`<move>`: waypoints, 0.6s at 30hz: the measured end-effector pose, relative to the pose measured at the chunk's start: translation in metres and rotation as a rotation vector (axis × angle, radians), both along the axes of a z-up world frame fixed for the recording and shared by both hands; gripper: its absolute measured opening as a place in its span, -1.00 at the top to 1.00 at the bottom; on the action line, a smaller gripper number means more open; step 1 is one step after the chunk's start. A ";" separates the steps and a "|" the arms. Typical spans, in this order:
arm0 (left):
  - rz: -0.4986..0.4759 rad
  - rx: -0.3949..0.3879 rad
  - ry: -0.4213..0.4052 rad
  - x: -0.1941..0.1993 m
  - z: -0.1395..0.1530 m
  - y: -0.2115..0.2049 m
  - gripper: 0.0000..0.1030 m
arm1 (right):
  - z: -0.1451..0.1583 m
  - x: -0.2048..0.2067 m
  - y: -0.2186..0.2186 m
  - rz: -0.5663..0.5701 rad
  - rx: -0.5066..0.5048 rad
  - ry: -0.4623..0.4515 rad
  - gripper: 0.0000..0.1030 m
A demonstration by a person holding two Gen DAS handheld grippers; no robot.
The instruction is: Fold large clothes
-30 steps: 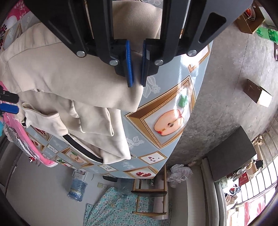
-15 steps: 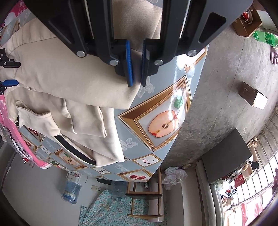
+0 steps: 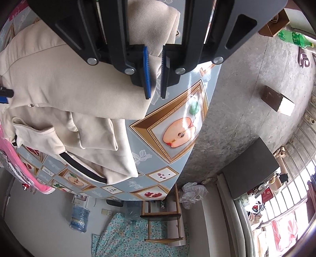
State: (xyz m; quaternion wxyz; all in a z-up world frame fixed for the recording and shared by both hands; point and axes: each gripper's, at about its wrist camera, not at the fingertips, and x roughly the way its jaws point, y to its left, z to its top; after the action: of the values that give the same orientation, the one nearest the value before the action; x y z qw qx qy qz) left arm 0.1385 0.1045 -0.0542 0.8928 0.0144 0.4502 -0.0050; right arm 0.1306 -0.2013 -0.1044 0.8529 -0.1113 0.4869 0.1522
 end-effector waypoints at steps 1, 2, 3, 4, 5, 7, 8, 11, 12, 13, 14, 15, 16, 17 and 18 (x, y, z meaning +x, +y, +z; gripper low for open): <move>0.003 -0.007 0.007 0.001 -0.001 0.001 0.81 | -0.002 -0.001 -0.006 -0.033 0.021 -0.006 0.46; 0.006 -0.011 0.012 0.001 -0.001 0.001 0.81 | 0.002 -0.004 -0.013 -0.073 0.054 -0.012 0.31; 0.006 -0.011 0.014 0.001 -0.001 0.001 0.81 | 0.010 -0.009 -0.025 -0.120 0.102 -0.022 0.27; 0.004 -0.011 0.011 0.001 0.000 0.002 0.81 | 0.020 -0.015 -0.038 -0.158 0.152 -0.041 0.24; 0.002 -0.010 0.008 0.000 0.001 0.001 0.81 | 0.031 -0.023 -0.053 -0.205 0.184 -0.070 0.17; -0.005 -0.004 0.005 0.000 0.001 0.000 0.81 | 0.047 -0.039 -0.080 -0.299 0.159 -0.122 0.09; -0.009 -0.001 0.007 0.001 0.000 0.000 0.81 | 0.050 -0.045 -0.091 -0.326 0.138 -0.125 0.03; -0.017 0.001 0.014 0.002 -0.003 -0.001 0.81 | 0.042 -0.055 -0.111 -0.379 0.051 -0.108 0.02; -0.019 0.003 0.016 0.002 -0.004 -0.001 0.81 | 0.036 -0.055 -0.115 -0.390 0.025 -0.094 0.02; -0.019 0.005 0.019 0.002 -0.005 -0.002 0.81 | 0.030 -0.054 -0.116 -0.396 0.001 -0.089 0.02; -0.018 0.005 0.021 0.002 -0.007 -0.002 0.81 | 0.024 -0.053 -0.116 -0.395 -0.019 -0.089 0.02; -0.017 0.003 0.021 0.002 -0.007 -0.002 0.82 | 0.017 -0.052 -0.115 -0.400 -0.043 -0.092 0.02; -0.015 0.002 0.019 0.002 -0.007 -0.002 0.82 | 0.011 -0.050 -0.114 -0.407 -0.074 -0.093 0.05; -0.015 0.002 0.018 0.002 -0.007 -0.003 0.82 | 0.007 -0.048 -0.113 -0.405 -0.091 -0.094 0.21; -0.014 0.003 0.016 0.002 -0.007 -0.003 0.82 | 0.003 -0.046 -0.112 -0.410 -0.107 -0.102 0.30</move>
State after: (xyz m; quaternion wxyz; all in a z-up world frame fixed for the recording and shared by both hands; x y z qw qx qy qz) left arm 0.1403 0.1015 -0.0615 0.8890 0.0187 0.4573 -0.0109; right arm 0.0851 -0.3130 -0.1012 0.8823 -0.0625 0.4631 -0.0560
